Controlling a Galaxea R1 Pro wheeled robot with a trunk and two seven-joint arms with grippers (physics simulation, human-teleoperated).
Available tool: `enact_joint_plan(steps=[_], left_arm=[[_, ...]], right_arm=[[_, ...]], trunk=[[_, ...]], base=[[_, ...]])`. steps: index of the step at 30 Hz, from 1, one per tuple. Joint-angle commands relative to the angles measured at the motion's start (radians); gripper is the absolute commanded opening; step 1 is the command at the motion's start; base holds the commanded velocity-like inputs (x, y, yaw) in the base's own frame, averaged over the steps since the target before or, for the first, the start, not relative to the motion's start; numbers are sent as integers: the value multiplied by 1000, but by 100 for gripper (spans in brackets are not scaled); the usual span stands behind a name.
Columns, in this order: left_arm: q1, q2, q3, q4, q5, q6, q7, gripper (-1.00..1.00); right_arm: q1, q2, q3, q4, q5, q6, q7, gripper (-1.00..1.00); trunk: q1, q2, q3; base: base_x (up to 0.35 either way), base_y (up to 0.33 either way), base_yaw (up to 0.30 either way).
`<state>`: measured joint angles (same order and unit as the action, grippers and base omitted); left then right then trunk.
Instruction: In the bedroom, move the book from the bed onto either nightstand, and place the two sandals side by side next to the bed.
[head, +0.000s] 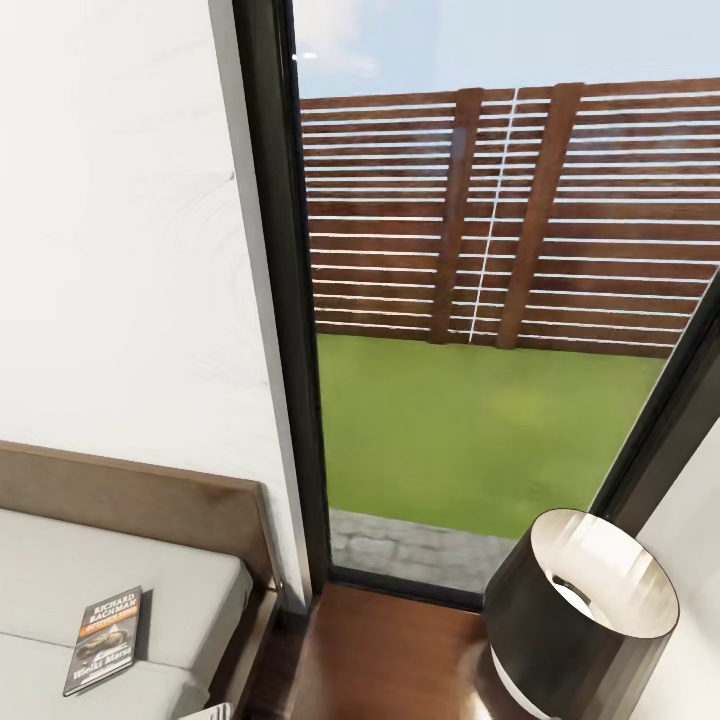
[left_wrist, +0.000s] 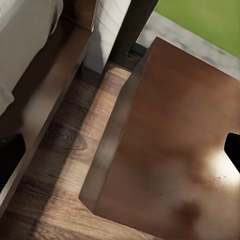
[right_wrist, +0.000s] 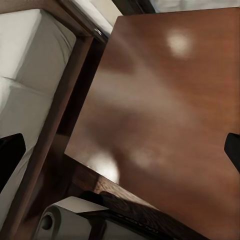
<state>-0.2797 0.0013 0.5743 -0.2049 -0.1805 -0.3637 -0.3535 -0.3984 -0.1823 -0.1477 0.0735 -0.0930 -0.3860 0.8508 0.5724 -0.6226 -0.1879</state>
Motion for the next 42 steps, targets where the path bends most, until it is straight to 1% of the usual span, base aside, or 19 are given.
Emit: enact_joint_plan(steps=[1,6,10,12,13,14,15,16,17,20,25,28,29,30,32,35,38,41,42], left_arm=[[-1,0,9,1,-10,-4,-4,100],[-1,4,11,-4,-8,-3,-23,100],[-1,41,28,-37,14,5,-217,100],[-2,58,55,-105,79,46,-306,100],[-1,64,68,-153,124,93,-333,100],[-1,67,72,-179,148,123,-342,100],[-1,75,79,-234,190,192,-356,100],[-1,80,81,-263,209,229,-360,100],[-1,90,85,-320,239,302,-367,100],[-1,115,89,-424,273,422,-375,100],[-1,153,94,-534,302,529,-381,100],[-1,197,103,-585,356,616,-382,100],[-1,230,105,-595,400,652,-382,100],[-1,242,105,-597,416,661,-382,100],[-1,285,106,-601,485,685,-381,100],[-1,311,107,-603,546,699,-379,100],[-1,319,107,-603,565,703,-378,100],[-1,322,107,-603,573,704,-377,100],[-1,323,107,-603,574,704,-377,100]], right_arm=[[-2,0,0,5,-10,-2,7,100],[-2,0,0,5,-10,-2,7,100],[-2,0,0,5,-10,-2,6,100],[-2,0,0,5,-10,-2,5,100],[-2,0,0,5,-10,-2,5,100],[-2,0,0,5,-10,-2,5,100],[-2,0,0,5,-10,-2,5,100],[-2,0,0,5,-10,-2,5,100],[-2,0,0,5,-10,-2,4,100],[-2,0,0,5,-10,-2,4,100],[-2,1,0,5,-10,-2,4,100],[-2,1,0,5,-10,-3,4,100],[-2,1,0,5,-9,-3,5,100],[-2,1,0,5,-9,-4,5,100],[-2,1,1,5,-6,-5,8,100],[-2,2,4,5,9,-6,9,100],[-2,3,8,6,44,-6,11,100],[-2,19,11,6,112,-3,12,100],[-2,37,11,6,150,0,12,100]], trunk=[[0,-1,-2],[0,-1,-2],[0,-1,-2],[0,-1,-2],[0,-1,-2],[0,-1,-2],[0,-1,-2],[0,-1,-2],[0,-1,-2],[0,-1,-2],[0,-1,-2],[0,-1,-2],[0,-1,-2],[0,-1,-2],[0,-1,-2],[0,-1,-2],[0,-1,-2],[0,-1,-2],[0,-1,-2]], base=[[0,0,0],[0,0,0],[0,0,0],[0,0,0],[0,0,0],[0,0,0],[0,0,0],[0,0,0],[0,0,0],[0,0,0],[0,0,0],[0,0,0],[0,0,0],[0,0,0],[0,0,0],[0,0,0],[0,0,0],[0,0,0],[0,0,0]])
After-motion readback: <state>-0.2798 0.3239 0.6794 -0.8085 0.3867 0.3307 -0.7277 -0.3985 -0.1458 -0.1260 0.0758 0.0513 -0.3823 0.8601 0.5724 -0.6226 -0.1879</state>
